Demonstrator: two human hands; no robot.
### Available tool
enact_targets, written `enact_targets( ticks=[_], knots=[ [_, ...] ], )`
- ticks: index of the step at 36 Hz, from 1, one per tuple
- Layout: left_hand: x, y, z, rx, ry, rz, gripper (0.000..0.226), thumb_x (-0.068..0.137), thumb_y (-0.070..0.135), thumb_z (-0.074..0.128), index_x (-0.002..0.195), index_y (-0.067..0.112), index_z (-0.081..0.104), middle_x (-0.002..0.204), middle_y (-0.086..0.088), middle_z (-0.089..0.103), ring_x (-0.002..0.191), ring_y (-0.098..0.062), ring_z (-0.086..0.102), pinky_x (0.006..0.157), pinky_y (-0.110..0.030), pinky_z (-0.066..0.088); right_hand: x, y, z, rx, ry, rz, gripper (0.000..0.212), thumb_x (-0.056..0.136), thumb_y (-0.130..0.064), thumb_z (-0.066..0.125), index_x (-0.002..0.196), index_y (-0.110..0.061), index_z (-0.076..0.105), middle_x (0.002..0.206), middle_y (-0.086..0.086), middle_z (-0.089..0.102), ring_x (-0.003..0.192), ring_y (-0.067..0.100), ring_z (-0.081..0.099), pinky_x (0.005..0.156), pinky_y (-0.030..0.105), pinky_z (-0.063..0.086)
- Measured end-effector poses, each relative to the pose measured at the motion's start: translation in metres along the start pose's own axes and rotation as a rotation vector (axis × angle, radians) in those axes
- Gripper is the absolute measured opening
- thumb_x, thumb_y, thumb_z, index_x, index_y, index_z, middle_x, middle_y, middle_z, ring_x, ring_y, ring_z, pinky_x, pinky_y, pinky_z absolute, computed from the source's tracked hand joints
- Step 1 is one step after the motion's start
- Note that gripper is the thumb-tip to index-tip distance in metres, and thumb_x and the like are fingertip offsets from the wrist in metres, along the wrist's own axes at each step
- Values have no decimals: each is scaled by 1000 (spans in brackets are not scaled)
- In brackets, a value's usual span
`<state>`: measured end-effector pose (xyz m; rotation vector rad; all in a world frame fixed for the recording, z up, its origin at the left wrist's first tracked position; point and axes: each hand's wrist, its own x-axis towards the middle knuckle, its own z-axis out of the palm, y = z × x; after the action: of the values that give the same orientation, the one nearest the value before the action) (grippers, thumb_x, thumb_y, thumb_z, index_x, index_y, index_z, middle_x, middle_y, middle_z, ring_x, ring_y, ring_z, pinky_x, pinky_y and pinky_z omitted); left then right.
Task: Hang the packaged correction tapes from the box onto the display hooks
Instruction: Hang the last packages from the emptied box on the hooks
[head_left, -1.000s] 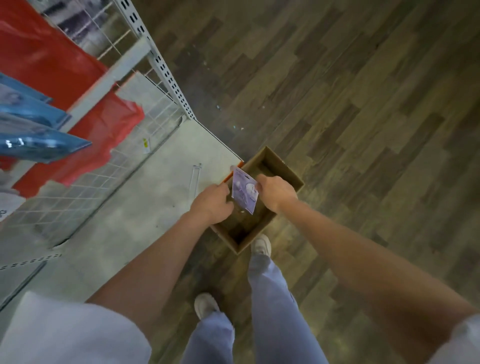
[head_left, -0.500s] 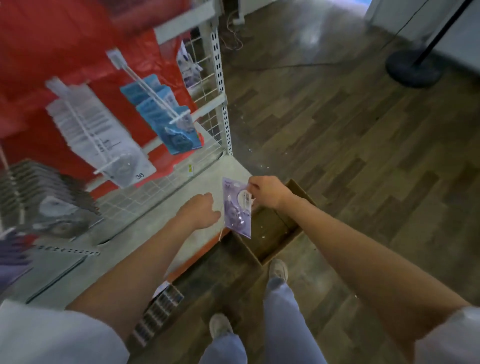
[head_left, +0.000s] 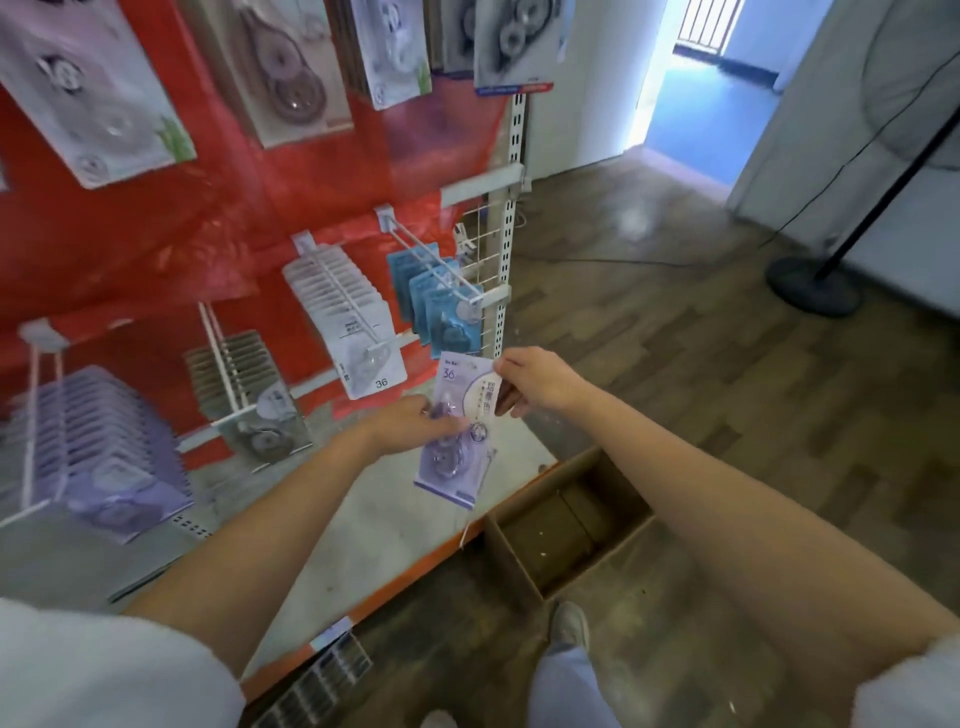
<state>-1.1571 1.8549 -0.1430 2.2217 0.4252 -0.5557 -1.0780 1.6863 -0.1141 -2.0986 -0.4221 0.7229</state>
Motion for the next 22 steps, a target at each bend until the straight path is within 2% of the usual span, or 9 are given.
enact_targets(
  ticks=[2,3,6,8,12,14,17,18,22],
  knots=[
    [-5,1,-4,-83,0,28,89,62,75,64,124,13,55,119,-4,62,105,-19,60,91,-33,50,-4,-8,1,55,43,-14,31,103,-16,36,76,-14,50,81,13,65,53,8,64,53,22,53],
    [-7,1,-6,-155,9,38,84,62,73,67,120,12,56,114,-2,63,101,-17,61,84,-30,52,-6,-13,1,71,79,-24,32,103,-16,37,74,-15,51,85,15,64,56,10,64,55,25,54],
    [-16,2,-10,-343,130,104,29,81,35,73,88,14,55,83,5,61,76,-7,59,57,-15,43,-12,-26,0,124,194,-16,34,101,-18,39,71,-14,54,89,17,64,61,19,62,51,25,51],
    [-26,7,-12,-427,191,189,22,84,18,71,72,19,53,65,13,60,62,-2,58,48,-9,40,-15,-33,1,164,249,-8,35,101,-21,40,70,-14,55,90,19,66,65,25,63,49,26,51],
    [-38,17,-20,-474,228,279,15,84,13,70,75,19,59,77,5,64,78,-17,62,61,-20,49,-22,-45,2,201,340,-27,37,102,-27,40,69,-14,53,86,17,65,64,27,61,54,32,53],
    [-42,20,-24,-492,257,304,18,84,14,70,75,16,55,78,2,62,74,-15,59,62,-22,47,-26,-52,1,217,357,-31,37,102,-24,39,69,-13,51,87,19,63,63,27,60,53,31,51],
    [-47,24,-30,-517,319,309,21,84,22,71,79,15,52,81,-3,61,71,-15,59,61,-25,46,-32,-58,0,249,342,-18,28,100,-17,38,74,-14,49,98,24,63,70,30,62,61,38,55],
    [-50,25,-31,-541,337,314,22,85,24,70,79,16,51,80,-2,61,70,-15,59,60,-26,45,-34,-60,-1,259,337,-9,26,99,-16,38,76,-14,50,97,23,63,68,29,62,61,37,55],
    [-59,30,-32,-589,396,342,20,90,21,64,74,19,52,76,2,59,70,-14,58,61,-26,44,-45,-68,3,308,278,-25,27,98,-11,36,76,-14,50,59,5,59,47,16,56,49,25,48]
  ],
)
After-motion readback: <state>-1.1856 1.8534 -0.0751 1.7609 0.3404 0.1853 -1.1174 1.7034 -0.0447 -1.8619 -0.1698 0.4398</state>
